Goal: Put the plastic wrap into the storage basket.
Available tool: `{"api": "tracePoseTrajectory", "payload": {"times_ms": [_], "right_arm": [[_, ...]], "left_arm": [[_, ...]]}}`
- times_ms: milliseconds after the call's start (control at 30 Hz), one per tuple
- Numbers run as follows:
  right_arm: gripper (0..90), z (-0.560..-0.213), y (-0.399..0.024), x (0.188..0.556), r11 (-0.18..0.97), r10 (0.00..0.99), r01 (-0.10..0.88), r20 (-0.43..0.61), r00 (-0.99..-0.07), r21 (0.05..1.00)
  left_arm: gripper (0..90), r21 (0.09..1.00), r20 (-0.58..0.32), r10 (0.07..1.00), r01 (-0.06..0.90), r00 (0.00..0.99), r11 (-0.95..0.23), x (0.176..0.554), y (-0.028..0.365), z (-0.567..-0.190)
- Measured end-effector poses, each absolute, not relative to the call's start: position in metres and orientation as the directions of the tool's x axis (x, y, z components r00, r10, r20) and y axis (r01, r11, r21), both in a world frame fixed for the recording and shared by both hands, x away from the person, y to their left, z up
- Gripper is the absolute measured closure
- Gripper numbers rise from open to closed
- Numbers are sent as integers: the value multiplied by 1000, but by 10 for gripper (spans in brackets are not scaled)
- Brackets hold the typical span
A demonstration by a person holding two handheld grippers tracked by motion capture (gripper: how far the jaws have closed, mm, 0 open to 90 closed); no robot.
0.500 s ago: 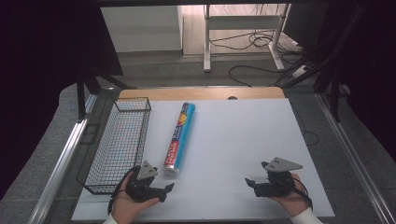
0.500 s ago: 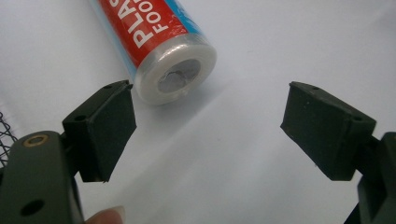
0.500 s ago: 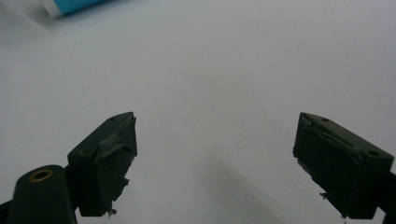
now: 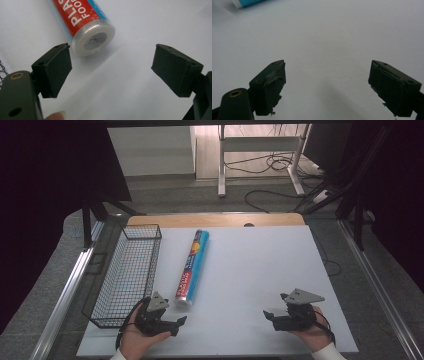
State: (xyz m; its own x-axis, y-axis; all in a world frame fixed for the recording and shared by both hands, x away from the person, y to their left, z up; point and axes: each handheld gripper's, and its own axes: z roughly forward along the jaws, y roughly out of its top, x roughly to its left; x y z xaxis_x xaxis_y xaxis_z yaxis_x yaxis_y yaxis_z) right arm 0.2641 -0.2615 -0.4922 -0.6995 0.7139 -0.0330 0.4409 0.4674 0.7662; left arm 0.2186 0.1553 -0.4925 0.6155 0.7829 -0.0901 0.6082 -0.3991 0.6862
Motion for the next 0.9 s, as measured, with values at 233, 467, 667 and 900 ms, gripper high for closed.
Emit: {"api": "tracePoseTrajectory", "payload": {"times_ms": [233,467,667,900], "right_arm": [[152,-495,-263,265,468,710,436,-33,-704,769],[159,-496,-261,266,463,709,437,-26,-705,772],[161,-494,-260,264,465,710,434,-33,-703,772],[164,-492,-262,265,460,717,433,-37,-696,776]], "left_arm": [[143,686,-90,778,605,622,-405,220,148,-485],[127,693,-84,799,611,595,-382,222,145,-474],[103,681,-81,801,620,593,-390,225,143,-466],[102,677,-95,802,629,590,-383,238,141,-458]]}}
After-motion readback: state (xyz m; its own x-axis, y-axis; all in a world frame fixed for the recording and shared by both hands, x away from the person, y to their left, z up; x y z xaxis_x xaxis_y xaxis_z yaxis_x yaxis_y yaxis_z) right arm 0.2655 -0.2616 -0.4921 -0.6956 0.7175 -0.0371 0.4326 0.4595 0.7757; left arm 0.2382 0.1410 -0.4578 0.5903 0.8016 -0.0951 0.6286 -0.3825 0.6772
